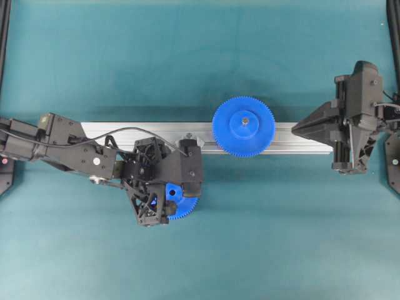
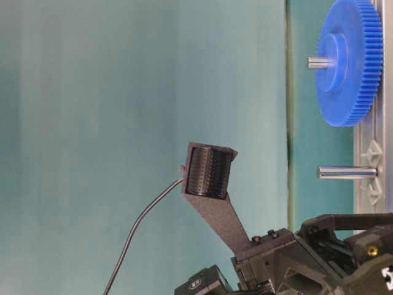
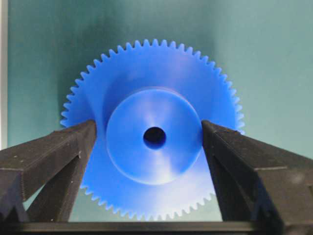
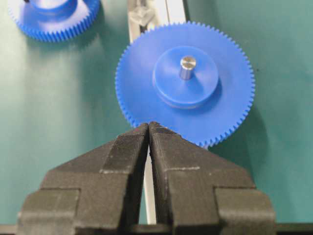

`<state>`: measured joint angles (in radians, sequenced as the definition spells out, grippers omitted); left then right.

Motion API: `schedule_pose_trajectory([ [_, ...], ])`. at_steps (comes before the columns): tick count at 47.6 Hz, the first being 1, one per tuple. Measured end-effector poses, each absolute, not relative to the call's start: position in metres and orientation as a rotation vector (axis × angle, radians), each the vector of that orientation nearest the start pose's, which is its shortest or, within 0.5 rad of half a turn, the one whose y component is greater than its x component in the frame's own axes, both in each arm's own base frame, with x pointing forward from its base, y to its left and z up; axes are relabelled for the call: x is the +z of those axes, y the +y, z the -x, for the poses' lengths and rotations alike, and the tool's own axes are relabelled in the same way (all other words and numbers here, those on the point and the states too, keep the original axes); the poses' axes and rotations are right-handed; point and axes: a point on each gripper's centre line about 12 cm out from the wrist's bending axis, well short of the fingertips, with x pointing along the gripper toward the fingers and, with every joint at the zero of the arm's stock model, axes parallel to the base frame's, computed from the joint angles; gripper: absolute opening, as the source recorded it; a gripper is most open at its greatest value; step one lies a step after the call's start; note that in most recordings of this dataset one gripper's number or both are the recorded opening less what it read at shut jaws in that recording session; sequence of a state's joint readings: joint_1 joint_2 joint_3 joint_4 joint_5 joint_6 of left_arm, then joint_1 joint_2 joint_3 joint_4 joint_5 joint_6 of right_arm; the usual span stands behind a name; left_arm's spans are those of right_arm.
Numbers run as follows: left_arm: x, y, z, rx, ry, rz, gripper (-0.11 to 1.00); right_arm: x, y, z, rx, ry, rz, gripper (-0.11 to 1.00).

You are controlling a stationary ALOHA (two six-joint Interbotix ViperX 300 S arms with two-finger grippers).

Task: Find the location of the shaft and insert the small gear.
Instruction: 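Lift the gear and carry it toward the empty left shaft, then align the gear's bore with the left shaft beside the large gear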

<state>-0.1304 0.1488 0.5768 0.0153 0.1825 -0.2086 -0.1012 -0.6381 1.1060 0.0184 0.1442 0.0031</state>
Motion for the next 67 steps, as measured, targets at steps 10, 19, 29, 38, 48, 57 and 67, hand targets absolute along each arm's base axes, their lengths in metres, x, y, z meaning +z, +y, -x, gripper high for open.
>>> schedule_pose_trajectory([
  [10, 0.121, -0.056, -0.395, -0.038, 0.932, 0.113, 0.66, 0.2, -0.023, -0.232, -0.102, 0.612, -0.052, 0.16],
  [19, 0.12, -0.055, -0.392, -0.033, 0.979, 0.105, 0.65, 0.201, -0.024, -0.232, -0.103, 0.609, -0.053, 0.16],
  [29, 0.125, -0.055, -0.395, -0.047, 0.985, 0.075, 0.65, 0.201, -0.024, -0.231, -0.103, 0.607, -0.053, 0.16],
  [38, 0.142, -0.054, -0.398, -0.056, 0.955, 0.061, 0.65, 0.199, -0.023, -0.229, -0.103, 0.609, -0.053, 0.16],
  [48, 0.169, -0.051, -0.399, -0.059, 0.889, 0.062, 0.65, 0.199, -0.023, -0.227, -0.102, 0.6, -0.052, 0.16],
  [57, 0.199, -0.034, -0.397, -0.043, 0.81, 0.044, 0.65, 0.2, -0.022, -0.224, -0.103, 0.587, -0.053, 0.16],
  [67, 0.234, -0.012, -0.391, -0.012, 0.721, 0.024, 0.65, 0.202, -0.022, -0.22, -0.102, 0.572, -0.05, 0.16],
])
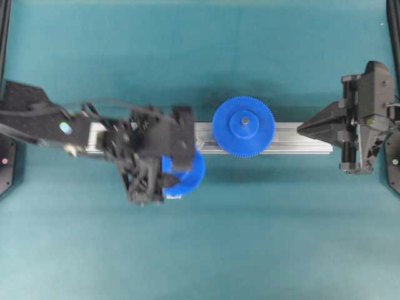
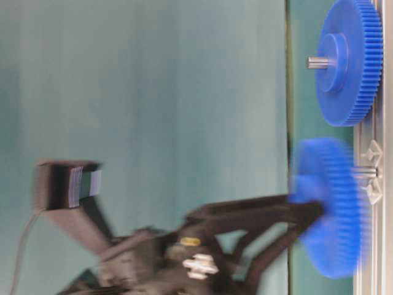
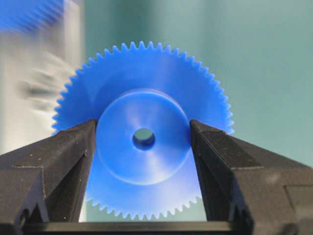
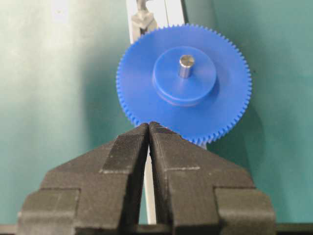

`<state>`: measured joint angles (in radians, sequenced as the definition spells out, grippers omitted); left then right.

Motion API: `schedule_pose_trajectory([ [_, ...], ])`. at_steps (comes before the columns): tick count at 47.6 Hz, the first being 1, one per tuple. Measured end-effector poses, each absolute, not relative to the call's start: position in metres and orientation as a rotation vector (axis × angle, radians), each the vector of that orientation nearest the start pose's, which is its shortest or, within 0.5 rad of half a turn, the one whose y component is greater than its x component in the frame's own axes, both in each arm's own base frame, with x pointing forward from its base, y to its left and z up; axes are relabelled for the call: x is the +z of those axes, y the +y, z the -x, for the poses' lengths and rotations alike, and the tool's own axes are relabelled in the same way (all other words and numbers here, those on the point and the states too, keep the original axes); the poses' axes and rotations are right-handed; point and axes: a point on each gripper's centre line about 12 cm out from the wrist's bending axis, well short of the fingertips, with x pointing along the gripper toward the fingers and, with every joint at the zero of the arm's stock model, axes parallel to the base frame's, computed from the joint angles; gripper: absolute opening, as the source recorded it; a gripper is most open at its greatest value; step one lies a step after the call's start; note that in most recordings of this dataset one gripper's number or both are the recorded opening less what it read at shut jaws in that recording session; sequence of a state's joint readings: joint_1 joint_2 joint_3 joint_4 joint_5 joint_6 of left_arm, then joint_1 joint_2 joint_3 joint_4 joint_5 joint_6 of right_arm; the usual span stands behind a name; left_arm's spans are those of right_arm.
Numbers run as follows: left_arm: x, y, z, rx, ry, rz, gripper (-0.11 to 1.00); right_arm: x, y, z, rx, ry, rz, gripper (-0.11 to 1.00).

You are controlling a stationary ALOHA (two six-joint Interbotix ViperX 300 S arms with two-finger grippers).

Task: Find the location of the shaft and insert the small gear.
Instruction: 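Align the gear's bore with the left shaft beside the large gear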

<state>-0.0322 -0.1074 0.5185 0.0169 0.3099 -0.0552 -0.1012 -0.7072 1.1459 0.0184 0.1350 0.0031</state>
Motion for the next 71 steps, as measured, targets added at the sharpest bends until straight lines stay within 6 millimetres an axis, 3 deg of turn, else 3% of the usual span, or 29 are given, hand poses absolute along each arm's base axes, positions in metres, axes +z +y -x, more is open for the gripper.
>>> schedule_pose_trajectory([
  [7, 0.248, -0.007, -0.386, -0.01, 0.686, 0.004, 0.65, 0.204, -0.022, -0.217, -0.104, 0.558, -0.052, 0.16],
  [22, 0.249, 0.009, -0.386, 0.008, 0.685, -0.045, 0.65, 0.207, -0.021, -0.211, -0.104, 0.534, -0.05, 0.16],
  [46, 0.205, 0.024, -0.409, 0.022, 0.758, -0.07, 0.65, 0.21, -0.021, -0.204, -0.104, 0.505, -0.049, 0.16],
  [71, 0.198, 0.037, -0.413, 0.038, 0.777, -0.09, 0.65, 0.213, -0.021, -0.202, -0.107, 0.492, -0.049, 0.15],
])
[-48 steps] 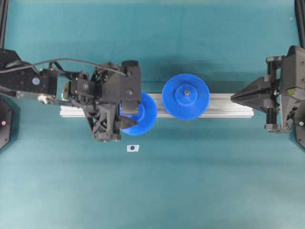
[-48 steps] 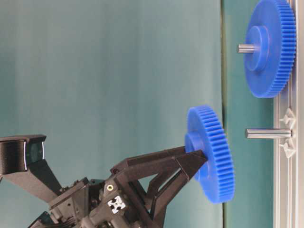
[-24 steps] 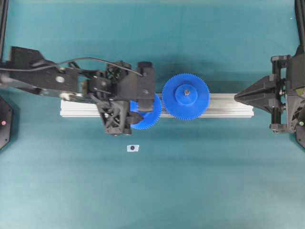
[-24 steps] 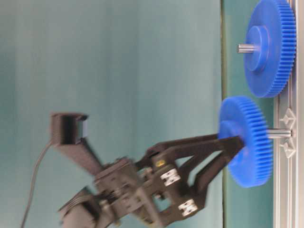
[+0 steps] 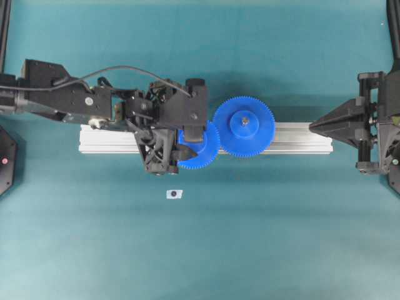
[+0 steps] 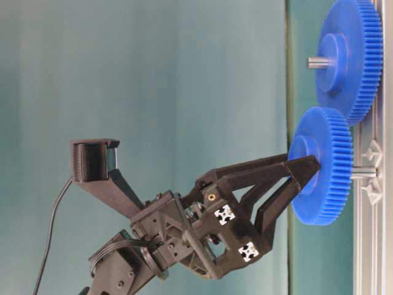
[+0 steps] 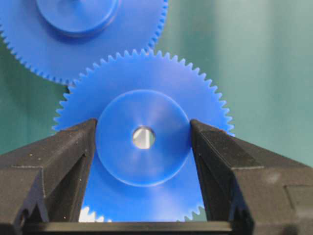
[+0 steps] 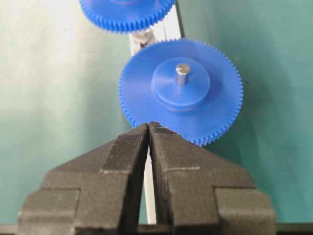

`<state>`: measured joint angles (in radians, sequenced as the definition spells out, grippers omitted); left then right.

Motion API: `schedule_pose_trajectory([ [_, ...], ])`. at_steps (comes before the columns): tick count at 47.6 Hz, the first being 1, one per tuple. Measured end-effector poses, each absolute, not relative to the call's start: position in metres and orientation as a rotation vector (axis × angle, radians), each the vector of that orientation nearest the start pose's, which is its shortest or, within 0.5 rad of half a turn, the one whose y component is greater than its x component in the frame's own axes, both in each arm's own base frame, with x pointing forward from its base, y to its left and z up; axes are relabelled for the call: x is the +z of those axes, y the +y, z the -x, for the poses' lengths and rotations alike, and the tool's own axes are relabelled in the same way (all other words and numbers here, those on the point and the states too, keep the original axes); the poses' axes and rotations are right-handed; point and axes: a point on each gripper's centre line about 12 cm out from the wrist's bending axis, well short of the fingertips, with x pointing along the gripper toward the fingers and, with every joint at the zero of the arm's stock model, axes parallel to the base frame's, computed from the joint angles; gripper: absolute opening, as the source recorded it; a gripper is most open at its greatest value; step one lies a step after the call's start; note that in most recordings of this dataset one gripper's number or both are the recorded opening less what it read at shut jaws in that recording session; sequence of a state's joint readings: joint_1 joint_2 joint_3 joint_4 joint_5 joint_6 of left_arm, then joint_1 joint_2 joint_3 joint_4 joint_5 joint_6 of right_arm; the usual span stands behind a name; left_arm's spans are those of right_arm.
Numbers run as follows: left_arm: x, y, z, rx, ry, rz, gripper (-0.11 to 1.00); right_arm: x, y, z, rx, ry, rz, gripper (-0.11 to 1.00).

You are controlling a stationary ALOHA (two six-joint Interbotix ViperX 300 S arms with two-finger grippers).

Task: Find the location of the shaft and insert the small gear.
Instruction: 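Align the gear's bore with the left shaft beside the large gear, then push the gear onto the shaft, meshing its teeth with the large gear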

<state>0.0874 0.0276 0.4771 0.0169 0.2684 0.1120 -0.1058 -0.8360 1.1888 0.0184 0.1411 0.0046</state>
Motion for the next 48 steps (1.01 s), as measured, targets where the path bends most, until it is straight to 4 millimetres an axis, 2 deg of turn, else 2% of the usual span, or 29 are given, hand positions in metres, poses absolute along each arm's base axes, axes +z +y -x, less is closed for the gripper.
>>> schedule_pose_trajectory([
  [26, 0.191, 0.059, -0.404, 0.064, 0.85, -0.11, 0.65, 0.213, -0.021, -0.201, -0.108, 0.491, -0.049, 0.15],
  [40, 0.188, 0.057, -0.399, 0.063, 0.873, -0.101, 0.65, 0.213, -0.021, -0.201, -0.108, 0.492, -0.05, 0.15],
  [48, 0.187, 0.057, -0.39, 0.064, 0.903, -0.095, 0.65, 0.213, -0.022, -0.201, -0.11, 0.492, -0.05, 0.15],
])
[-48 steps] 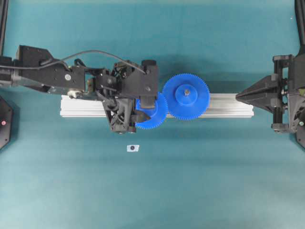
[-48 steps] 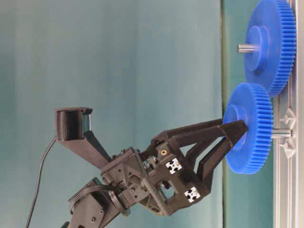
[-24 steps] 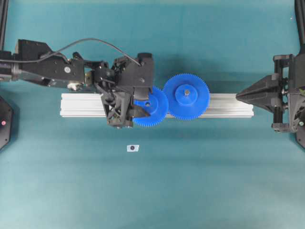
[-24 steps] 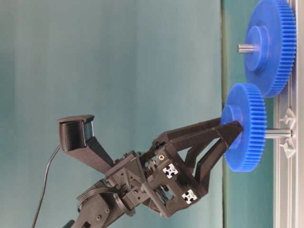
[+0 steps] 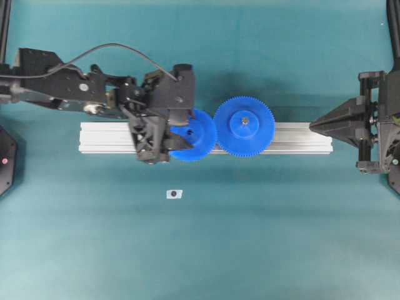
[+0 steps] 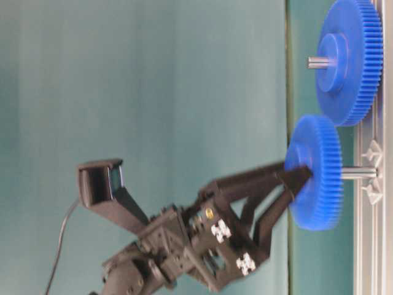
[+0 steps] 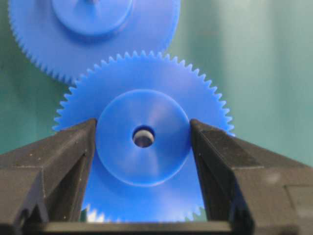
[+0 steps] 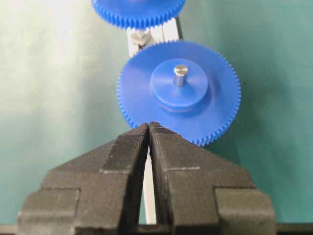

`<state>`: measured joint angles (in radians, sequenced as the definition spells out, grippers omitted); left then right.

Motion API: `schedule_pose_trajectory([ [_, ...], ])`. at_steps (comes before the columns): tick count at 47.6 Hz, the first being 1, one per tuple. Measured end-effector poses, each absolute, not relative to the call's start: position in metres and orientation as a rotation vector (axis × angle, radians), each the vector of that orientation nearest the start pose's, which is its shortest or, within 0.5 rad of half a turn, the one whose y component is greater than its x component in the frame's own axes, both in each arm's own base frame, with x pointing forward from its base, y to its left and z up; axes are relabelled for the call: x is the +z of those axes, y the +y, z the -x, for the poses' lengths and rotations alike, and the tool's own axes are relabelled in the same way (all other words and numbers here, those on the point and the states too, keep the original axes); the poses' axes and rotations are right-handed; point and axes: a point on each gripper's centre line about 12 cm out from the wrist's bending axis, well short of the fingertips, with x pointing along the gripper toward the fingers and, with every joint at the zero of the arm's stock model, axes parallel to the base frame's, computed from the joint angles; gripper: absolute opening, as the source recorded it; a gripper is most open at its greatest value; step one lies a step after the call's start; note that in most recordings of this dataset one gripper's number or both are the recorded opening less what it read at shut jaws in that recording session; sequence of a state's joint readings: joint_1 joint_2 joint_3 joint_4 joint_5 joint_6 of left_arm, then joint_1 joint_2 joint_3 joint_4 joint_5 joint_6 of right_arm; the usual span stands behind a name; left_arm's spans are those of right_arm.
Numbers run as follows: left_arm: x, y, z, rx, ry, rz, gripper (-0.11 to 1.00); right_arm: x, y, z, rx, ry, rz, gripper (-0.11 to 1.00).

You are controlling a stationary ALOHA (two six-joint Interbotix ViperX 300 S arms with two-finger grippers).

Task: Find the location of the shaft and insert the small gear.
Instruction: 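Push the gear onto the shaft, meshing its teeth with the large gear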

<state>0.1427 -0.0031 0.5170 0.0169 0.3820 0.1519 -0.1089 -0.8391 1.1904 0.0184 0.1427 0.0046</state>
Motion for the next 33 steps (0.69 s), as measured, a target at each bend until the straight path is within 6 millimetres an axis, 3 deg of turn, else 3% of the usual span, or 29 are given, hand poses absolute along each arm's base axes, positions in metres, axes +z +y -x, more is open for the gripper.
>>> schedule_pose_trajectory([
  [14, 0.196, 0.051, -0.388, 0.055, 0.881, -0.1, 0.65, 0.211, -0.023, -0.2, -0.114, 0.497, -0.051, 0.15],
  [33, 0.191, 0.041, -0.406, 0.028, 0.849, -0.121, 0.65, 0.211, -0.023, -0.2, -0.116, 0.495, -0.052, 0.15],
])
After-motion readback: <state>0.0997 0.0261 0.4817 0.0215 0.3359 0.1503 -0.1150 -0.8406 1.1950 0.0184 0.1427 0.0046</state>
